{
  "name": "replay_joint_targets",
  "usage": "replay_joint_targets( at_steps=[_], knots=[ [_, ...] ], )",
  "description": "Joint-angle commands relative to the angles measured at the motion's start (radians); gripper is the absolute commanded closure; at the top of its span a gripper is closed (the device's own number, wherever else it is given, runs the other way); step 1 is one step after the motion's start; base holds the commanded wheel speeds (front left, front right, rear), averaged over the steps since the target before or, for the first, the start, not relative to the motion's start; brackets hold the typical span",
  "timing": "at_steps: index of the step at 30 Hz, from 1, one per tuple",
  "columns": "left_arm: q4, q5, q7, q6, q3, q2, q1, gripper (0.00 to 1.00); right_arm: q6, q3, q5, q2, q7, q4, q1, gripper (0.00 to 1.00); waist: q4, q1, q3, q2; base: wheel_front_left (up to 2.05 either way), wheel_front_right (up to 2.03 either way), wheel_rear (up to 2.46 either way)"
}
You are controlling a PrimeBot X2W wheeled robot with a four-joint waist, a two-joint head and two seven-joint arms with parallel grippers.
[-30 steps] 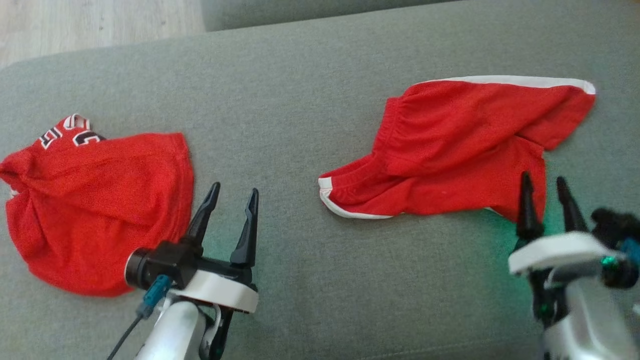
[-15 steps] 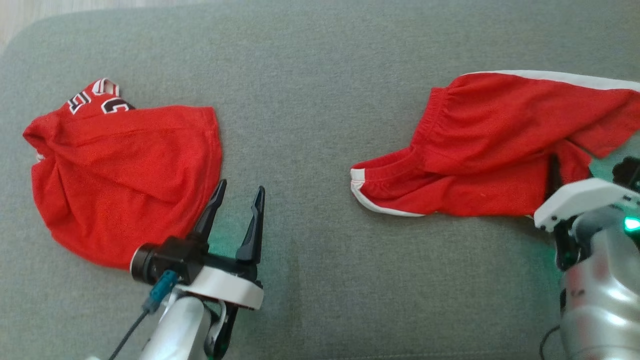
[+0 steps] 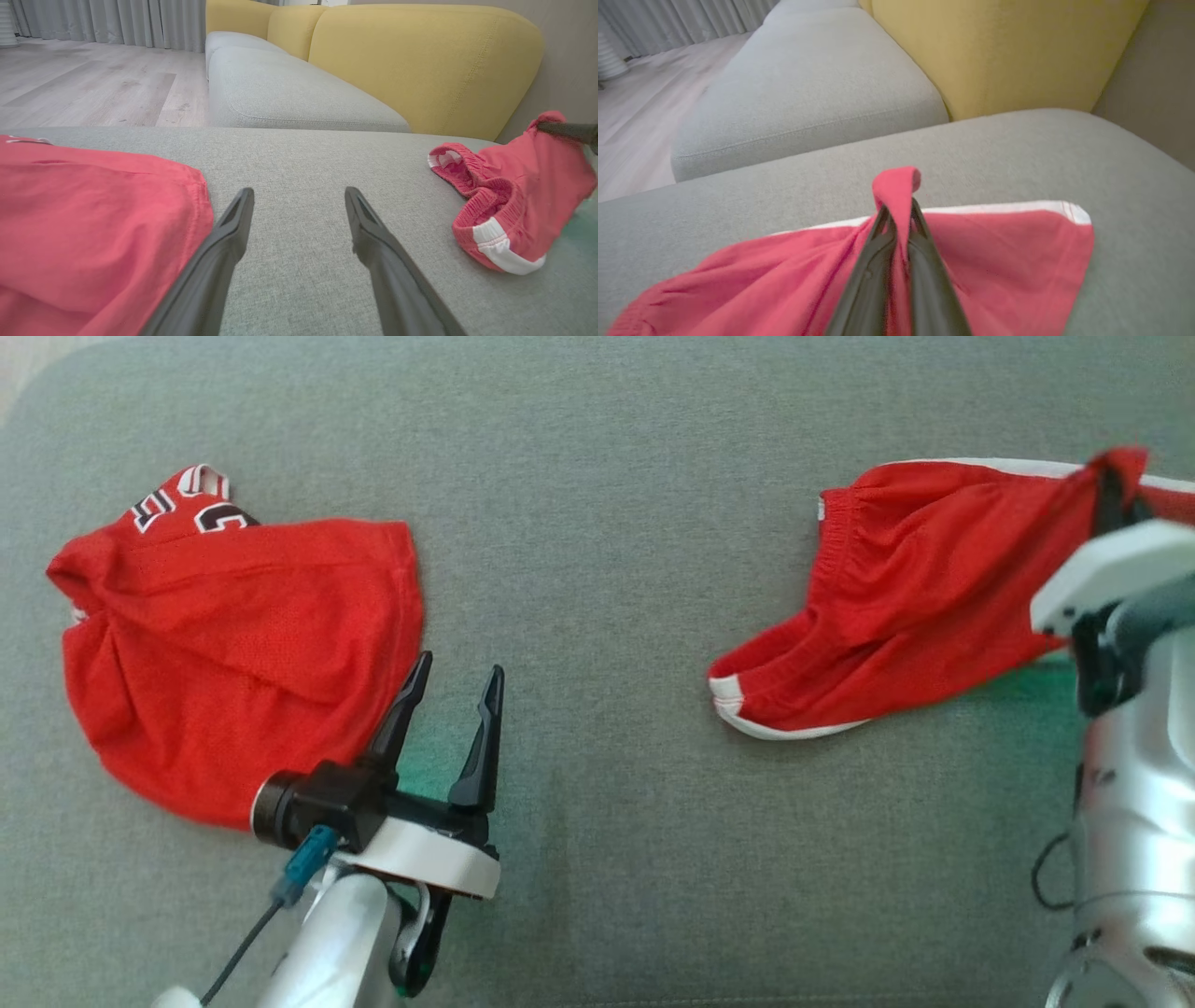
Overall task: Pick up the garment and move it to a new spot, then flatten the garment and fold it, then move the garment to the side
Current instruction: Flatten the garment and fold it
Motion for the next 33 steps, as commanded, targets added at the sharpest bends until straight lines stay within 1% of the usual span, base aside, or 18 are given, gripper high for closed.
replay_joint_targets(
  at_steps=[1, 6, 9, 13, 14, 15, 19, 22, 27, 28, 29, 33],
  knots=[
    [-0.025, 0.005, -0.008, -0.002, 0.039, -0.001, -0.036, 0.00, -0.002, 0.031, -0.010, -0.013, 0.020, -0.049, -0.040, 1.00, 0.008, 0.0000, 0.003, 0.0000, 0.00, 0.00, 0.00],
    [-0.023, 0.004, -0.008, -0.007, 0.035, -0.009, -0.044, 0.00, -0.002, 0.066, -0.025, -0.047, 0.094, -0.063, -0.059, 1.00, 0.035, 0.0000, 0.009, 0.0000, 0.00, 0.00, 0.00],
    [-0.022, 0.005, -0.008, -0.009, 0.038, -0.011, -0.048, 0.00, -0.002, 0.084, -0.027, -0.059, 0.111, -0.038, -0.074, 1.00, 0.050, 0.0000, 0.014, 0.0000, 0.00, 0.00, 0.00],
    [-0.022, 0.009, -0.008, -0.011, 0.043, -0.013, -0.051, 0.00, -0.002, 0.098, -0.048, -0.079, 0.107, 0.020, -0.100, 1.00, 0.062, 0.0000, 0.018, 0.0000, 0.00, 0.00, 0.00],
    [-0.021, 0.010, -0.008, -0.012, 0.044, -0.013, -0.052, 0.00, -0.002, 0.096, -0.058, -0.084, 0.102, 0.035, -0.105, 0.56, 0.064, 0.0000, 0.018, 0.0000, 0.00, 0.00, 0.00],
    [-0.020, 0.010, -0.008, -0.013, 0.044, -0.014, -0.052, 0.00, -0.002, 0.091, -0.064, -0.087, 0.095, 0.049, -0.111, 0.00, 0.065, 0.0000, 0.017, 0.0000, 0.00, 0.00, 0.00],
    [-0.019, 0.012, -0.008, -0.012, 0.053, -0.015, -0.045, 0.00, -0.002, 0.077, -0.091, -0.080, 0.029, 0.074, -0.112, 0.00, 0.057, 0.0000, 0.002, 0.0000, 0.00, 0.00, 0.00],
    [-0.020, 0.015, -0.008, -0.012, 0.058, -0.016, -0.039, 0.00, -0.002, 0.086, -0.097, -0.068, -0.048, 0.074, -0.089, 0.00, 0.041, 0.0000, -0.013, 0.0000, 0.00, 0.00, 0.00],
    [-0.030, 0.021, -0.008, -0.013, 0.073, -0.016, -0.026, 0.00, -0.002, 0.118, -0.037, -0.036, -0.206, 0.020, -0.018, 0.00, -0.003, 0.0000, -0.046, 0.0000, 0.00, 0.00, 0.00],
    [-0.030, 0.021, -0.008, -0.013, 0.073, -0.016, -0.026, 0.00, -0.002, 0.118, -0.037, -0.036, -0.206, 0.020, -0.018, 0.00, -0.003, 0.0000, -0.046, 0.0000, 0.00, 0.00, 0.00],
    [-0.031, 0.023, -0.008, -0.013, 0.075, -0.015, -0.022, 0.00, -0.002, 0.128, -0.023, -0.030, -0.233, 0.002, 0.003, 0.00, -0.014, 0.0000, -0.053, 0.0000, 0.00, 0.00, 0.00],
    [-0.040, 0.029, -0.008, -0.014, 0.085, -0.013, -0.007, 0.00, -0.002, 0.158, 0.063, -0.009, -0.296, -0.096, 0.114, 0.00, -0.060, 0.0000, -0.074, 0.0000, 0.00, 0.00, 0.00]
  ],
)
